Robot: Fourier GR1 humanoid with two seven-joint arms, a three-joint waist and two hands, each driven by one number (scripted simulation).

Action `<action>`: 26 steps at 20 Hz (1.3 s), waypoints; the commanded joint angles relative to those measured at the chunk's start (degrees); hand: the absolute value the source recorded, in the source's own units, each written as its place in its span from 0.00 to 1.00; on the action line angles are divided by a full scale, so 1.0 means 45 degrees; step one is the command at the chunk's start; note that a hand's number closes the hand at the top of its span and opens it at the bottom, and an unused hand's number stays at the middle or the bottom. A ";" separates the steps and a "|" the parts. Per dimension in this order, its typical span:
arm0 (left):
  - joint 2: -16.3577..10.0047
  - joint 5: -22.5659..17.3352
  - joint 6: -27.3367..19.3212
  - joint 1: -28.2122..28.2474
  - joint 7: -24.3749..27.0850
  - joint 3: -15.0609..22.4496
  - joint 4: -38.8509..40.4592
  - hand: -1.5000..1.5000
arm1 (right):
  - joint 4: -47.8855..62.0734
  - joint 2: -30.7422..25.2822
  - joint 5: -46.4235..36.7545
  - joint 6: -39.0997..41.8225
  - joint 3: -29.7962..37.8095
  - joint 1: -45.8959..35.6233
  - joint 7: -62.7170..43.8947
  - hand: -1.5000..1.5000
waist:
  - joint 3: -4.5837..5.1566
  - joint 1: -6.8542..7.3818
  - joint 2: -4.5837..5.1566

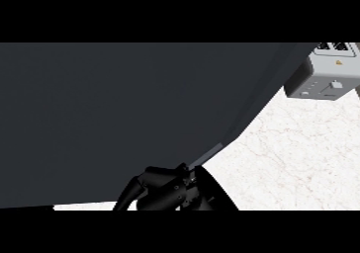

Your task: Pick up the bottled water, place it into the cabinet and close the cabinet

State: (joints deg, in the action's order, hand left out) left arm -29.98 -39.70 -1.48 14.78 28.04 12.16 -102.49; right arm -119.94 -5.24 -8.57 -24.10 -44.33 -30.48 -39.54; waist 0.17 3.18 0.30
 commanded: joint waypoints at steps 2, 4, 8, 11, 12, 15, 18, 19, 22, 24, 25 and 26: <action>-0.0295 -0.0237 0.0640 0.0252 0.0045 -0.0491 0.0115 1.00 | 0.3756 0.1119 0.2258 -0.0390 0.2411 -0.2503 0.1061 1.00 | -0.0026 0.0021 0.0088; -0.0110 -0.0120 0.0642 0.0534 0.0205 -0.0423 0.0033 1.00 | 0.4892 0.1137 0.3481 0.0196 0.3482 -0.3441 0.1191 1.00 | -0.0030 -0.0015 0.0068; -0.0744 -0.1001 0.1319 0.0780 -0.0206 -0.1518 -0.0007 1.00 | 0.6834 0.1010 0.5107 0.2355 0.5161 -0.3519 0.2474 1.00 | -0.0043 -0.0280 0.0033; -0.0607 -0.0507 0.1961 0.1707 0.0440 -0.1313 -0.0111 1.00 | 0.9044 0.0948 0.5442 0.3327 0.5956 -0.3637 0.4024 1.00 | -0.0040 -0.0250 0.0024; -0.0574 -0.0714 0.1982 0.1504 0.0380 -0.1532 0.0094 1.00 | 1.0097 0.0884 0.5265 0.3651 0.6230 -0.4204 0.4580 1.00 | -0.0037 -0.0222 0.0048; -0.0472 -0.0425 0.1755 0.1834 0.0264 -0.1556 -0.0481 1.00 | 1.1586 0.0580 0.5750 0.4821 0.7064 -0.4622 0.5332 1.00 | -0.0042 -0.0277 0.0023; -0.0748 -0.0743 0.1898 0.1191 -0.0167 -0.1850 0.0045 1.00 | 1.2863 0.0612 0.5511 0.4765 0.7370 -0.5182 0.5880 1.00 | -0.0036 -0.0177 0.0104; -0.0559 -0.0308 0.2432 0.1531 0.0571 -0.1663 0.0446 1.00 | 1.2612 0.0118 0.5684 0.5308 0.7427 -0.4930 0.5966 1.00 | -0.0028 -0.0241 0.0075; -0.0405 -0.0135 0.1805 0.0950 0.0085 -0.1369 0.0161 1.00 | 1.3002 -0.0244 0.5713 0.5663 0.7524 -0.4730 0.6559 1.00 | -0.0038 -0.0331 0.0173; -0.0468 -0.0400 0.1704 0.0732 -0.0068 -0.1640 0.0021 1.00 | 1.3407 -0.0337 0.5627 0.5714 0.7624 -0.4963 0.6809 1.00 | -0.0037 -0.0231 0.0208; -0.0250 -0.0154 0.1919 0.0755 0.0002 -0.1146 0.0320 1.00 | 1.3395 -0.0265 0.5674 0.5755 0.7597 -0.4968 0.6880 1.00 | -0.0025 -0.0340 0.0200; -0.0381 -0.0278 0.1895 0.0836 -0.0028 -0.1339 -0.0114 1.00 | 1.3877 -0.0286 0.5706 0.5831 0.7718 -0.5302 0.6847 1.00 | -0.0030 -0.0056 0.0231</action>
State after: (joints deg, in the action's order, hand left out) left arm -31.92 -41.12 7.04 19.08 28.28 5.73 -102.06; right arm -68.07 -0.87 18.72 4.60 -16.57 -51.91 -9.54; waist 0.81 3.18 -1.66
